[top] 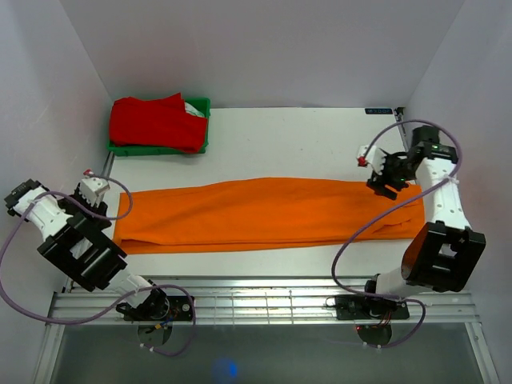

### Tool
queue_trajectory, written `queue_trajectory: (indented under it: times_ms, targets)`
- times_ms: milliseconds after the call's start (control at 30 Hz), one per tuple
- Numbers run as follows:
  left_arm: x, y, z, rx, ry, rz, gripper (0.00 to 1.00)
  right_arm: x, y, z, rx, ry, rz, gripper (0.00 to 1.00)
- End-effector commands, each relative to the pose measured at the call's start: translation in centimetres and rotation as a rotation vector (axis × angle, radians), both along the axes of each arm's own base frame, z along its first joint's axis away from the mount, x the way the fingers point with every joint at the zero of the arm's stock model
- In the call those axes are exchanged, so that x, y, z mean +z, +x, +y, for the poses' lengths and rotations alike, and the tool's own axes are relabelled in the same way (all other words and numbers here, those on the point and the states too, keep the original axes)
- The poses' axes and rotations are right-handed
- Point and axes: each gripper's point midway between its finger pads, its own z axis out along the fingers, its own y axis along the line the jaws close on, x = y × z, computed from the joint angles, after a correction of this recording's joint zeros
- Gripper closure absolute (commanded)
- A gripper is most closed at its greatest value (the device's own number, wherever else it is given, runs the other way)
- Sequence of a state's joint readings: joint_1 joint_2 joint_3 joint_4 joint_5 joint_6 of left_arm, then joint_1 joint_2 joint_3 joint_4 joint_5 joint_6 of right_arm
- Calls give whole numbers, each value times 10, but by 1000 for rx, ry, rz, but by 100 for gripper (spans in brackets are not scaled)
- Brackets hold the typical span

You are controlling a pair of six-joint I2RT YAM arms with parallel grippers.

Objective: Fold and stack the trousers
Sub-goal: Fold the trousers

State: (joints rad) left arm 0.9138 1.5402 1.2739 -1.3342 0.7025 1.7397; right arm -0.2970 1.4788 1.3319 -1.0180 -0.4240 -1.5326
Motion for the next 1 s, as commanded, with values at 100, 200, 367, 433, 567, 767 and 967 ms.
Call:
queue_trajectory:
  times_ms: [100,200,367,433,567,767,967]
  targets:
    - [-28,-1,-20,231,-296,188,34,-22,-23,136,32,171,152,38]
    - [-52,-15,-26,261,-265,225,32,-41,-36,173,100,143,190,41]
    - [-63,-25,-35,229,-209,188,22,-68,-57,218,191,91,210,45]
    - [-64,-26,-37,205,-200,173,22,-69,-62,240,242,89,182,47]
    - [-63,-27,-42,156,-201,158,23,-75,-75,270,302,78,165,55]
    - [-63,-35,-47,55,-162,151,25,-101,-99,283,406,-24,175,63]
    - [-60,-37,-48,-48,-84,93,22,-123,-117,278,466,-99,178,61]
